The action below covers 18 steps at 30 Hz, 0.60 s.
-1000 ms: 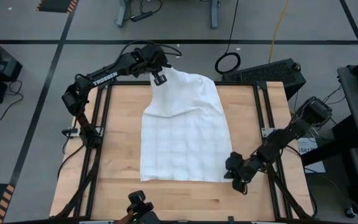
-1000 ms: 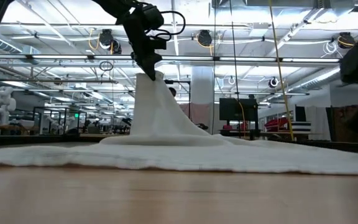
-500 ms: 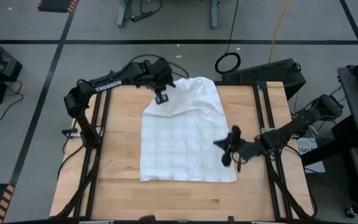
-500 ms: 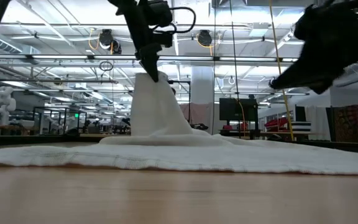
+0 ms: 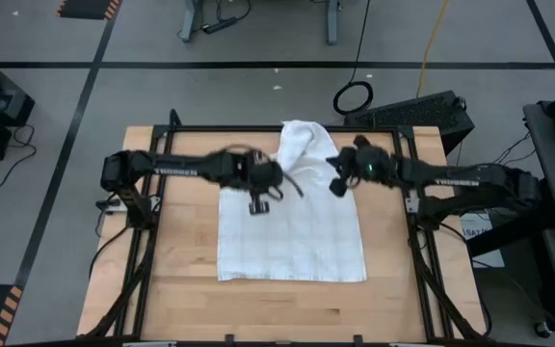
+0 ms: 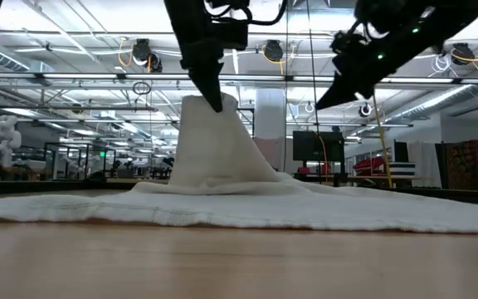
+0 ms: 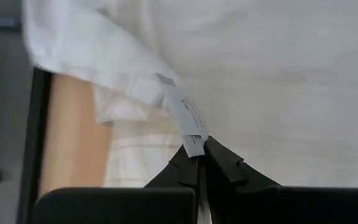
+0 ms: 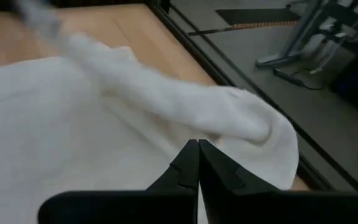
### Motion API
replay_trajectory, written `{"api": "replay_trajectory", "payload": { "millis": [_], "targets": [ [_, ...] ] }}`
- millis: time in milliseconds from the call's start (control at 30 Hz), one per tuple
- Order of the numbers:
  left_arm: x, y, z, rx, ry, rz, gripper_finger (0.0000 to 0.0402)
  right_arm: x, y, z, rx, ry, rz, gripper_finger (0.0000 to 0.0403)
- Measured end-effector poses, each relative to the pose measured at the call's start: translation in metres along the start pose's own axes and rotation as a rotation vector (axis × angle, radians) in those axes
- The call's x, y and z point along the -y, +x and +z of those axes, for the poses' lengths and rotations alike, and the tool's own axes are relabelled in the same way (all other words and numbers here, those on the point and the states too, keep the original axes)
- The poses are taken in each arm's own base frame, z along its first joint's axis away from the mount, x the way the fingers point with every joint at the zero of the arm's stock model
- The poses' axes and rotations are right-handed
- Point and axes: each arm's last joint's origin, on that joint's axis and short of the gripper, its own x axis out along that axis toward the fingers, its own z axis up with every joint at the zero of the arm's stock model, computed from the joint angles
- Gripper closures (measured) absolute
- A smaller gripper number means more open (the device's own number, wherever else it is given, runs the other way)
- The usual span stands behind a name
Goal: Roll towel
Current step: Roll the white towel
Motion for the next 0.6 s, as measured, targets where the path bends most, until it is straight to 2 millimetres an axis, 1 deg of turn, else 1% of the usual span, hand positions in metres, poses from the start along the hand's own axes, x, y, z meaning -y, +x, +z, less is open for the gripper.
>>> {"api": "replay_trajectory", "payload": {
  "millis": [100, 233, 300, 367, 433, 600],
  "targets": [
    [0.034, 0.005, -0.008, 0.01, 0.035, -0.003, 0.0391, 0.024, 0.018, -0.001, -0.048, 0.028, 0.004, 0.0403],
    [0.076, 0.008, -0.018, 0.062, 0.096, -0.033, 0.0391, 0.05, 0.042, -0.016, -0.139, 0.093, -0.002, 0.0403],
    [0.093, 0.007, -0.022, 0.096, 0.108, -0.047, 0.0391, 0.059, 0.053, -0.025, -0.177, 0.124, 0.041, 0.0399],
    [0.106, 0.007, -0.024, 0.138, 0.105, -0.065, 0.0391, 0.065, 0.063, -0.03, -0.207, 0.158, 0.098, 0.0387],
    [0.116, 0.008, -0.029, 0.147, 0.089, -0.079, 0.0391, 0.067, 0.072, -0.034, -0.243, 0.205, 0.138, 0.0369],
    [0.131, 0.012, -0.041, 0.115, 0.013, -0.095, 0.0391, 0.065, 0.087, -0.043, -0.334, 0.262, 0.16, 0.0319]
  ]
}}
